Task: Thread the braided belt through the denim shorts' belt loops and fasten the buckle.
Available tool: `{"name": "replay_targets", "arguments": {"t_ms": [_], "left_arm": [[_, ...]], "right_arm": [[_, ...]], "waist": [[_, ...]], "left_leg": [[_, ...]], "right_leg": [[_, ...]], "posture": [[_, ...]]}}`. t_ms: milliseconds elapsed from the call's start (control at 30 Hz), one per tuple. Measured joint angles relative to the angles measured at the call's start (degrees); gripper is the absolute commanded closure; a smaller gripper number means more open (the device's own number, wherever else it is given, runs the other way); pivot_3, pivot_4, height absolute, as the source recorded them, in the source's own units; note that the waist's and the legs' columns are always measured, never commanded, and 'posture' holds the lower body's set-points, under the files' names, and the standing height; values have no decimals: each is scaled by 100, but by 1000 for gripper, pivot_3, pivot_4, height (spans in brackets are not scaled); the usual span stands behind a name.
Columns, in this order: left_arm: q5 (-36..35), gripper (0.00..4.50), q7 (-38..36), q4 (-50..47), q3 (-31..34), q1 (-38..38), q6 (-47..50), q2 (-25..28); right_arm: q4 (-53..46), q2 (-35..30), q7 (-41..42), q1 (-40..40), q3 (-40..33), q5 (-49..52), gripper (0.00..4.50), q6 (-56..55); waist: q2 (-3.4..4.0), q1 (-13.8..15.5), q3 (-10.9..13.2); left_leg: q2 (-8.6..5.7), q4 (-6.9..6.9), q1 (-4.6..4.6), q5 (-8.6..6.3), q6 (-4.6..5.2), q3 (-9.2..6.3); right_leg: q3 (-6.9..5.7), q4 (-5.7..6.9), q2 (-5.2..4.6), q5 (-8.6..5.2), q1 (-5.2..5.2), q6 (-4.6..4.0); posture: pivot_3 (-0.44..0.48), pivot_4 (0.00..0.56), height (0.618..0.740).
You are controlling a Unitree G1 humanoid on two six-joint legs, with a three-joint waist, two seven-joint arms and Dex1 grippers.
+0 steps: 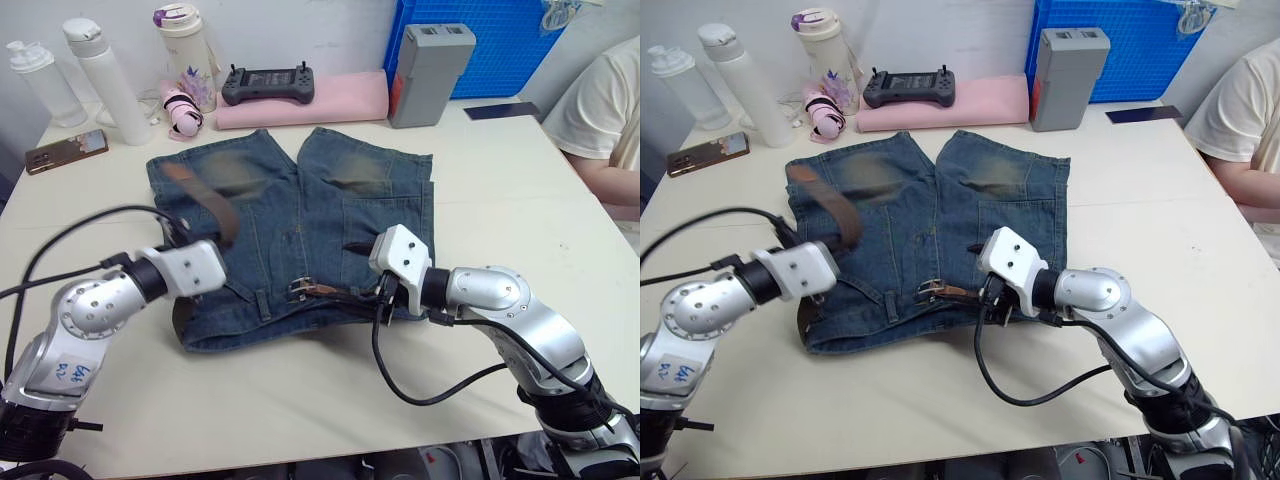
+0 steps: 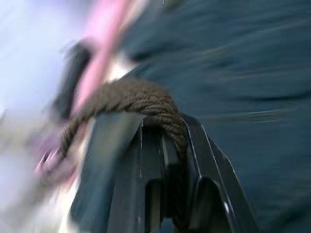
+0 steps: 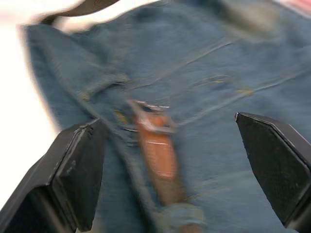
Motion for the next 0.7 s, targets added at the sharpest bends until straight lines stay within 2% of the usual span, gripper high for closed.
{"name": "replay_targets", "arguments": {"t_ms": [33,133,300,333,533,600,700], "left_arm": [[124,4405,-515,-37,-301,152,-718,285],[206,4405,-901,57,-460,143,-1360,578],[287,4405,-1084,318,-507,15,-1797,634],[486,4405,-1177,606,-557,-84,-2108,694],[1203,4405,-1724,841,-1031,-90,-2633,1213],[1670,4405,-1943,1050,-1297,-447,-2992,1348],[2151,4405,-1824,1223,-1452,-1208,-3519,1249]], "right_arm": [[196,-186,-113,-90,226,-653,0,-626],[469,-249,-310,-231,677,-1562,0,-1508],[686,-226,-490,-279,1141,-2337,0,-2321],[1015,-94,-748,-357,1616,-3135,0,-3028],[1420,80,-985,-473,1717,-3697,0,-3639],[1612,81,-1017,-476,1698,-3839,0,-3892],[1767,152,-1023,-491,1653,-3982,0,-4167]], "waist": [[7,-8,5],[10,1,6],[10,5,7],[10,11,7],[13,6,8],[12,30,8],[11,29,7]], "left_leg": [[4,0,0,0,0,8],[5,1,-1,1,-1,23],[4,3,-3,1,-1,49],[3,3,-6,0,0,50],[6,1,-7,1,-1,54],[8,7,-8,1,0,54],[7,14,-6,1,0,54]], "right_leg": [[-1,1,2,0,-1,-1],[-1,4,3,-1,-3,-2],[-3,4,3,-1,-2,-1],[-5,4,3,-1,-2,-1],[-7,4,8,-1,-3,-2],[-5,6,9,-1,0,-1],[-3,12,9,-1,2,-1]], "posture": [[0,150,705],[0,150,705],[0,150,705],[0,150,705],[0,150,705],[0,150,705],[0,150,705]]}}
